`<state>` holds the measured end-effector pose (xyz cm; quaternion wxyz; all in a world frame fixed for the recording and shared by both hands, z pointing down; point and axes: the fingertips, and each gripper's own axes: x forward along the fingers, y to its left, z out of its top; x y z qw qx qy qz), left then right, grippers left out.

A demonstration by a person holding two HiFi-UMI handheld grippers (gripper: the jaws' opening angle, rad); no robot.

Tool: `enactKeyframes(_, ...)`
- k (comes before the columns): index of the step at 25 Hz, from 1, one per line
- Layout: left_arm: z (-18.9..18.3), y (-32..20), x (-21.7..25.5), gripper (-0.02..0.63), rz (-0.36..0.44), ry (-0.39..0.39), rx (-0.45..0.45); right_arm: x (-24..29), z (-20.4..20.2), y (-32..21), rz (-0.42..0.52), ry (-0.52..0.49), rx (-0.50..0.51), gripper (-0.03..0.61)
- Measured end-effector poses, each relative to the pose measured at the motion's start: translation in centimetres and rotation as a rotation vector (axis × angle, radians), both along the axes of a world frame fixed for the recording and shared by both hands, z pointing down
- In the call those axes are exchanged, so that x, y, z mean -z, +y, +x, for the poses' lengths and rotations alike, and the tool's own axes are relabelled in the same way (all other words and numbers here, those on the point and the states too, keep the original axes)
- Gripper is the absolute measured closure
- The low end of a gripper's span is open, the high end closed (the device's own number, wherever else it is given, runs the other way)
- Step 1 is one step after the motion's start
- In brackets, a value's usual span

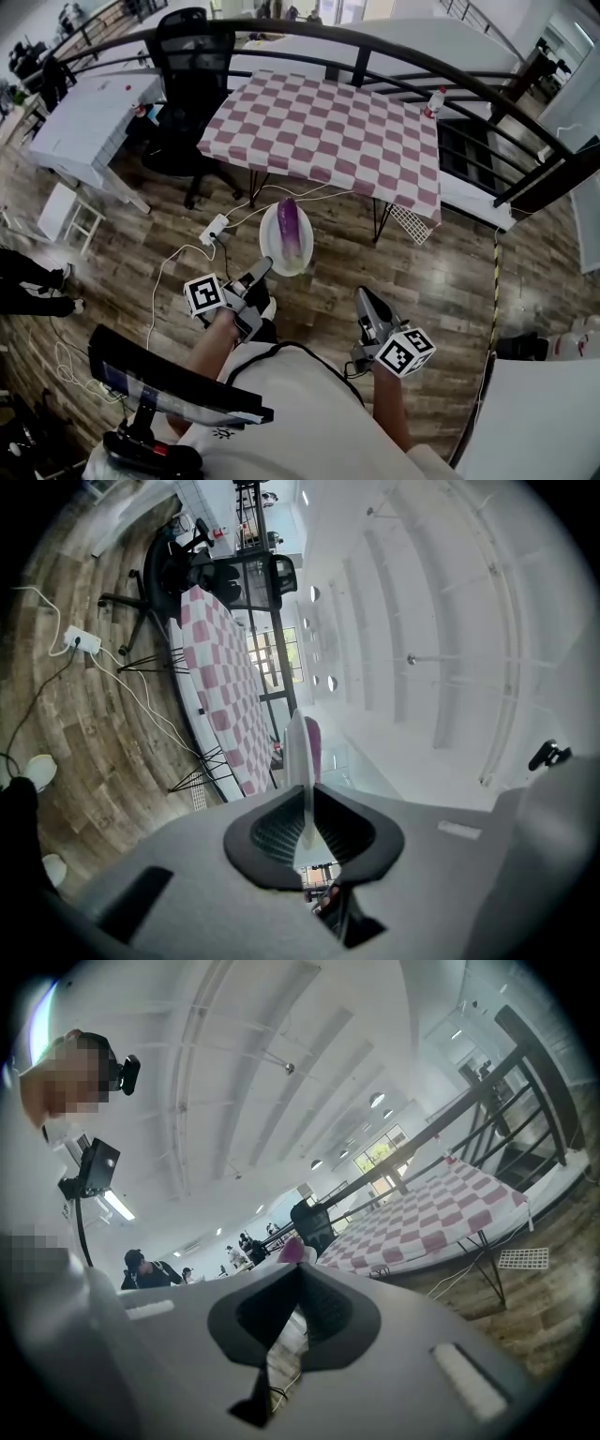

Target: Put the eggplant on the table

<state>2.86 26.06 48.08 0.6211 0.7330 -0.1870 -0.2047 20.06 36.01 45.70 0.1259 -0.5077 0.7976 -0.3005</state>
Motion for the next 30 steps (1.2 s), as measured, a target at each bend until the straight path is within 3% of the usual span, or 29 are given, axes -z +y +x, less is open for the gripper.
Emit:
enactKeyframes(19, -4.6, -12.4, 0.0, 0.573, -0.033, 0.006, 0.049, 1.8, -5.1, -13.2, -0.005, 0.031, 0.065, 0.572)
enactKeyframes(30, -6.6, -19.4, -0.8, 0.572, -0.03, 0.012, 0.007, 1.1, -7.5, -20.0, -0.022, 0.048, 0.031, 0.571)
